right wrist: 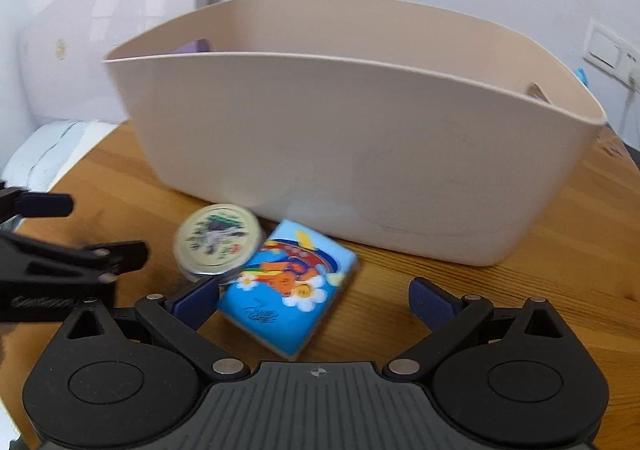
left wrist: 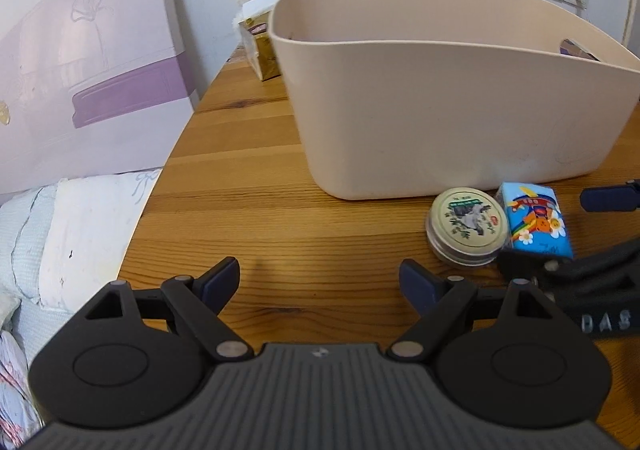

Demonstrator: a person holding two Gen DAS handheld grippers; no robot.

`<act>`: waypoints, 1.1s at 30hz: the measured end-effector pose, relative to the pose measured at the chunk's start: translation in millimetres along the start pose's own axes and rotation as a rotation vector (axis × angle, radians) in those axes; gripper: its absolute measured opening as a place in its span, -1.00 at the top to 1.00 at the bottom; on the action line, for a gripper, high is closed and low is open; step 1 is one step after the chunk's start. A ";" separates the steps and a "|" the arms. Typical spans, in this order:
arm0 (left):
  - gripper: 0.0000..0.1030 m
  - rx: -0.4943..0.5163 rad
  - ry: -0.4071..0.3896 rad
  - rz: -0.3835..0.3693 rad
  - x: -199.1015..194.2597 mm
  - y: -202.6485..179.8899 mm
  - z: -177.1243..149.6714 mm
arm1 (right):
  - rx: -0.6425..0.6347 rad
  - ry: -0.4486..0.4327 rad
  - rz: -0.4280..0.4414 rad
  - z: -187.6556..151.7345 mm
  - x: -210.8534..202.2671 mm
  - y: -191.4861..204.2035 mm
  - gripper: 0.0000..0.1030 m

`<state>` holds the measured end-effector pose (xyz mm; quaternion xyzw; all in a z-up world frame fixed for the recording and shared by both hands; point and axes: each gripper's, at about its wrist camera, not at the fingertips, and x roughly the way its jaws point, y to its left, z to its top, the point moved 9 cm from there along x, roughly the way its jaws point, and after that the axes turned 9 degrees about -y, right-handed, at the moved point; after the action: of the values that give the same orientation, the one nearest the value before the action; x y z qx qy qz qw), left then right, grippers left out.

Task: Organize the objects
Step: 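Grasp the round tin with the left tool while the right grasps the cartoon tissue pack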

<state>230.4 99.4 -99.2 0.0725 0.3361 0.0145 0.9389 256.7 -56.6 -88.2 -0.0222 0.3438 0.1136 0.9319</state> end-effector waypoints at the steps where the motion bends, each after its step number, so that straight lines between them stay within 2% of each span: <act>1: -0.70 0.011 -0.004 -0.005 -0.5 -3.0 0.7 | 0.009 0.002 -0.012 -1.9 -0.7 -5.2 -0.98; 6: -0.70 0.029 -0.008 -0.076 -1.3 -21.8 1.9 | 0.076 0.004 -0.040 -7.0 -6.8 -37.8 -0.96; 13: -0.71 0.093 -0.005 -0.158 1.1 -54.5 3.2 | 0.043 0.000 -0.053 -15.4 -12.5 -57.1 -0.96; 17: -0.71 0.124 -0.004 -0.144 10.8 -66.6 4.8 | 0.018 -0.008 -0.059 -21.4 -10.7 -58.3 -0.97; 23: -0.63 0.054 -0.002 -0.143 23.2 -66.6 10.8 | 0.010 -0.030 -0.067 -24.9 -9.8 -58.9 -0.90; 26: -0.16 0.022 -0.002 -0.194 21.4 -69.8 11.6 | 0.013 -0.044 -0.059 -23.7 -12.2 -56.7 -0.61; 27: -0.09 0.014 0.000 -0.211 20.3 -71.4 11.7 | 0.012 -0.048 -0.057 -23.1 -13.8 -55.4 -0.39; 28: -0.09 0.012 0.003 -0.205 20.2 -71.6 11.4 | 0.008 -0.050 -0.055 -22.8 -15.8 -53.8 -0.12; 30: -0.09 0.014 -0.001 -0.194 19.2 -72.5 10.9 | -0.002 -0.046 -0.050 -20.9 -17.1 -48.5 0.15; 33: -0.08 -0.006 0.007 -0.193 17.4 -70.4 9.3 | -0.002 -0.038 -0.042 -19.6 -20.1 -46.0 0.18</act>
<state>248.2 29.9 -113.3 0.0370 0.3447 -0.0747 0.9350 239.9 -107.7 -91.8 -0.0282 0.3254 0.0948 0.9404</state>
